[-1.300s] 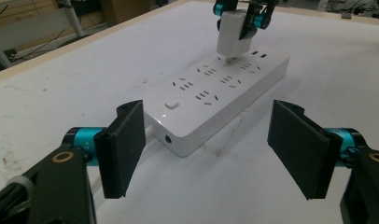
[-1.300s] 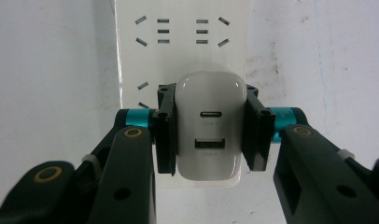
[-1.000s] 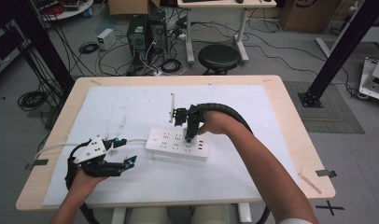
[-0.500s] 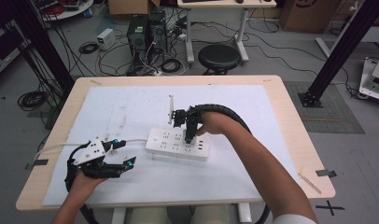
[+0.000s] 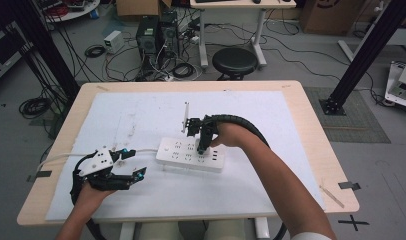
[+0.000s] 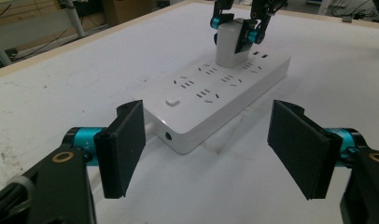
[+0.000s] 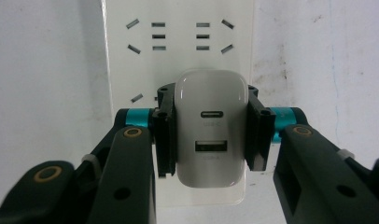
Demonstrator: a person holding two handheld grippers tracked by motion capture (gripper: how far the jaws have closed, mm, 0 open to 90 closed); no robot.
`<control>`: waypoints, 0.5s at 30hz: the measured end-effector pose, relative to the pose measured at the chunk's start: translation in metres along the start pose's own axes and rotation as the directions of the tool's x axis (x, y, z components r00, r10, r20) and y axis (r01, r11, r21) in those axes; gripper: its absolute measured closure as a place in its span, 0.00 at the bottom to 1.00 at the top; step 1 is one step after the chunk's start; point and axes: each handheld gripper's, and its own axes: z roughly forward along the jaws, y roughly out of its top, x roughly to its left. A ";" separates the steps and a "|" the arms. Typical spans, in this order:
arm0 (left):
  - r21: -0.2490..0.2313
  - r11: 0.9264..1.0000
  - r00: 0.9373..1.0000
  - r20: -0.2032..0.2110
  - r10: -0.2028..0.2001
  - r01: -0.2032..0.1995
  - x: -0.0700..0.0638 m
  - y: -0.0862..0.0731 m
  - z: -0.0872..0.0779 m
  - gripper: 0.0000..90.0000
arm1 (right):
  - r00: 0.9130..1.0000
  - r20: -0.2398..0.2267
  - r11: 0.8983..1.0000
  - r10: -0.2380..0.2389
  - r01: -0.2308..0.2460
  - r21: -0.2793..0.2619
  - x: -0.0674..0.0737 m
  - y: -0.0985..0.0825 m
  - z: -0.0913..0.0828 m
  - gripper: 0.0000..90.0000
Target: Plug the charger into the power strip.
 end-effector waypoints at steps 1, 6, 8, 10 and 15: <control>0.001 1.000 1.000 -0.001 0.005 -0.005 0.001 0.000 -0.001 0.31 | 1.000 0.003 1.000 -0.001 0.001 -0.008 0.000 -0.002 0.000 0.71; -0.001 1.000 1.000 -0.006 -0.003 0.003 0.002 -0.001 -0.002 0.31 | 0.999 -0.011 0.995 0.038 -0.039 -0.094 -0.002 -0.011 0.001 0.69; -0.001 1.000 1.000 -0.005 -0.008 0.008 0.003 -0.001 -0.002 0.31 | 0.998 -0.021 0.992 0.062 -0.064 -0.111 -0.002 -0.013 0.001 0.66; -0.002 1.000 1.000 -0.006 -0.005 0.005 0.003 -0.001 -0.002 0.31 | 0.996 -0.015 0.987 0.086 -0.088 -0.133 -0.002 -0.015 0.000 0.55; -0.012 1.000 1.000 -0.010 -0.010 0.010 0.004 -0.001 -0.002 0.31 | 0.983 -0.043 0.956 0.180 -0.185 -0.226 -0.005 -0.025 -0.010 0.35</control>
